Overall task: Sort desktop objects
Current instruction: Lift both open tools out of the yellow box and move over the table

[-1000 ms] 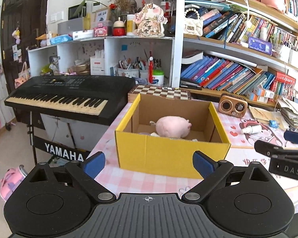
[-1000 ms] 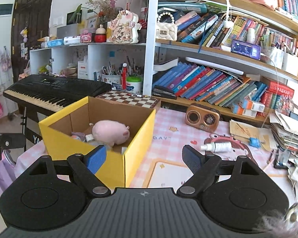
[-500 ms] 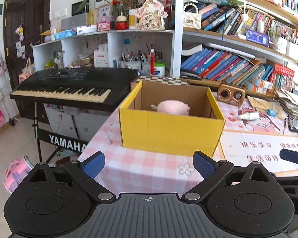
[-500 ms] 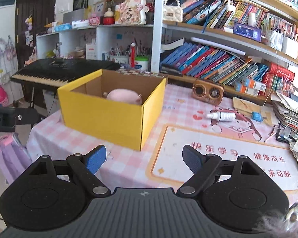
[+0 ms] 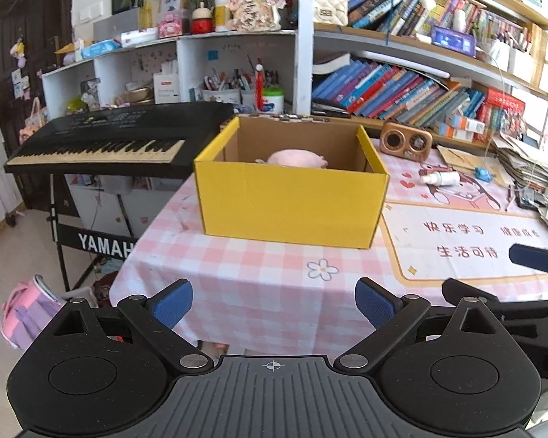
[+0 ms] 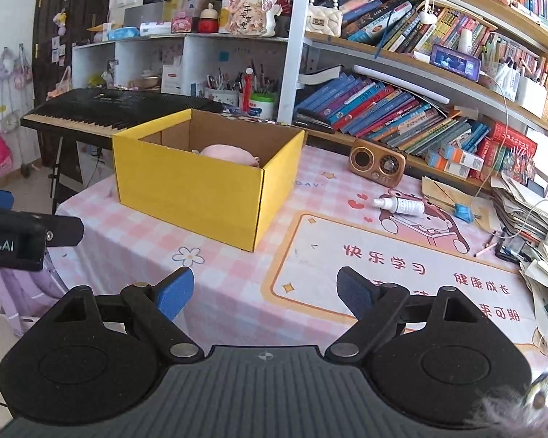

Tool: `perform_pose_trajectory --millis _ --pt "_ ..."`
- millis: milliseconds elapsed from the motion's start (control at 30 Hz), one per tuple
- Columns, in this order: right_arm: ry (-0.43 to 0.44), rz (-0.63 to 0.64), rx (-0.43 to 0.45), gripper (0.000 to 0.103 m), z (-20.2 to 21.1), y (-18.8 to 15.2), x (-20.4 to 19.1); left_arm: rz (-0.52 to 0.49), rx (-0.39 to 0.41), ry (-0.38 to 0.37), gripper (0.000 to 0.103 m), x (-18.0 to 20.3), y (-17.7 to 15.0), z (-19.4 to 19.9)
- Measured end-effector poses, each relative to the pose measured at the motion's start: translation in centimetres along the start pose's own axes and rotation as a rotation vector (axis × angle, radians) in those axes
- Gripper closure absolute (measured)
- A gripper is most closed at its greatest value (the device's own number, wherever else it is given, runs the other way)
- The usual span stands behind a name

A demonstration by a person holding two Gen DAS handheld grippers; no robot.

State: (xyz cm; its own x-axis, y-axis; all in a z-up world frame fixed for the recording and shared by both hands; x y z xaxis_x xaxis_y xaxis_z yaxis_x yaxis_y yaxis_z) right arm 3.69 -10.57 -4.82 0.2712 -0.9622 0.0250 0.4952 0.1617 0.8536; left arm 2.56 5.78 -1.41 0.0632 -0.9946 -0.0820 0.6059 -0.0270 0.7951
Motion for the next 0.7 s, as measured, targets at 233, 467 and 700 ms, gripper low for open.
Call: perform_pose_trajectory --millis 233,467,700 --pt "-0.034 -0.006 -0.009 0.018 -0.2 -0.4 1.0 -0.042 -0.001 -0.027 0.005 1.2 0.2 -0.4" --pt "-0.072 -0.027 -0.022 0.018 -0.2 -0.7 2.6 -0.059 -0.007 -0.061 0.005 2.5 0.7 -1.3" --pt "-0.132 -0.058 -0.048 0.018 -0.1 -1.3 5.6 -0.096 -0.024 -0.134 0.005 5.6 1.3 -2.8"
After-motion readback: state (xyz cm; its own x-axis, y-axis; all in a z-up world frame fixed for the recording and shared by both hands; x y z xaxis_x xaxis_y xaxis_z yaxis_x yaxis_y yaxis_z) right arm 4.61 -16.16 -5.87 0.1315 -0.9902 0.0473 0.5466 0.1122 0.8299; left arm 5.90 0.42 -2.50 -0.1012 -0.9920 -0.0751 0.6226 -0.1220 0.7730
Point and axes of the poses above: each gripper's, at about its wrist camera, not at the fingertips, and z roughly against the way its jaws point, x to its right, y to its top, the point moved 5 cm from there along -z, roughly the way its jaws point, and after that the axes turned 6 degrees about -z, right-handed, at the moved point
